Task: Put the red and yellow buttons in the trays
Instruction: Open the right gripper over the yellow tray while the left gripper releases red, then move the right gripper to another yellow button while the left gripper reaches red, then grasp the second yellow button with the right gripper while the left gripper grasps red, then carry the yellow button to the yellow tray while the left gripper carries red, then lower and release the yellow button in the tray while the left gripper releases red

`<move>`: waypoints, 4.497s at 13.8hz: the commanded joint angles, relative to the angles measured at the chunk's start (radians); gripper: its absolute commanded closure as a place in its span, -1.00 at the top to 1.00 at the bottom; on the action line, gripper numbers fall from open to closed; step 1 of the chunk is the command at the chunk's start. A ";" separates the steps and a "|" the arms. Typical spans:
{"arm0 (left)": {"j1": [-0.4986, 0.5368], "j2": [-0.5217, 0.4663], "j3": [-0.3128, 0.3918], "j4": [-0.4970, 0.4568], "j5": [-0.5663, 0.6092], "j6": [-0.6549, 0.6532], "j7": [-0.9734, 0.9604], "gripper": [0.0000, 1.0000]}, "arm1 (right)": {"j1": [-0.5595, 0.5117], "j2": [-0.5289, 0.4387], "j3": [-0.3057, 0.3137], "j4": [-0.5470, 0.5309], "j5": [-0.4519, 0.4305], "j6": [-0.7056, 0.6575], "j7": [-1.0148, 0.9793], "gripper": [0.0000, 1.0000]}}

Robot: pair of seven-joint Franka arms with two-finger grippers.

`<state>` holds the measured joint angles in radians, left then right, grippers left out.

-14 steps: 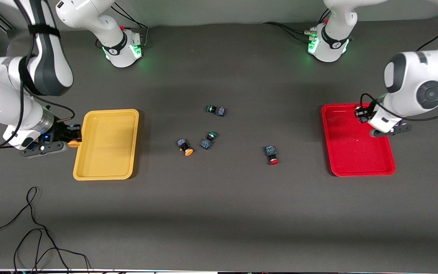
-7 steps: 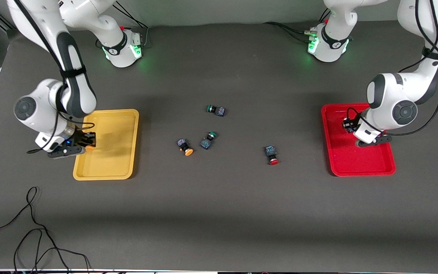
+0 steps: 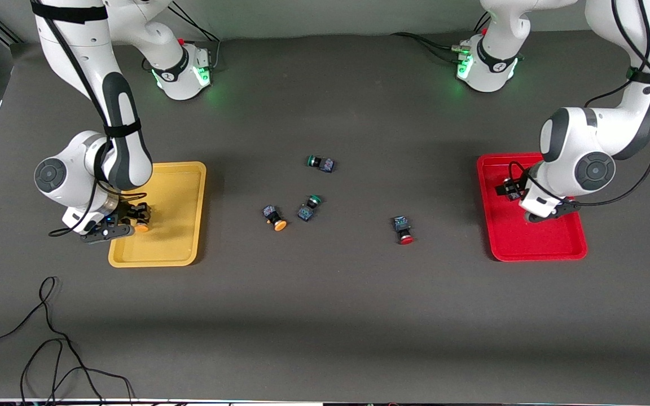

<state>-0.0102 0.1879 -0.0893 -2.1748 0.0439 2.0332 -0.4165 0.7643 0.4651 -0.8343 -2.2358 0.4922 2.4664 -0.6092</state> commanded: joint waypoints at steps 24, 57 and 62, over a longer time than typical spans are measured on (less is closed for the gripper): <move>-0.404 0.510 0.008 0.501 -0.084 0.207 -0.401 -1.00 | 0.354 0.196 0.283 0.355 -0.070 0.003 0.266 1.00; 0.259 0.139 0.020 -0.085 0.036 0.460 0.490 0.68 | 0.236 0.091 -0.181 0.285 0.024 -0.431 0.300 -0.85; 0.253 0.023 0.014 -0.022 0.034 0.273 0.476 0.99 | 0.211 0.260 -0.114 0.259 0.196 -0.396 0.192 -0.85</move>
<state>0.2409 0.2990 -0.0662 -2.2147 0.0674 2.4126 0.0631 0.9736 0.6616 -0.9587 -1.9968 0.6304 2.0648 -0.3738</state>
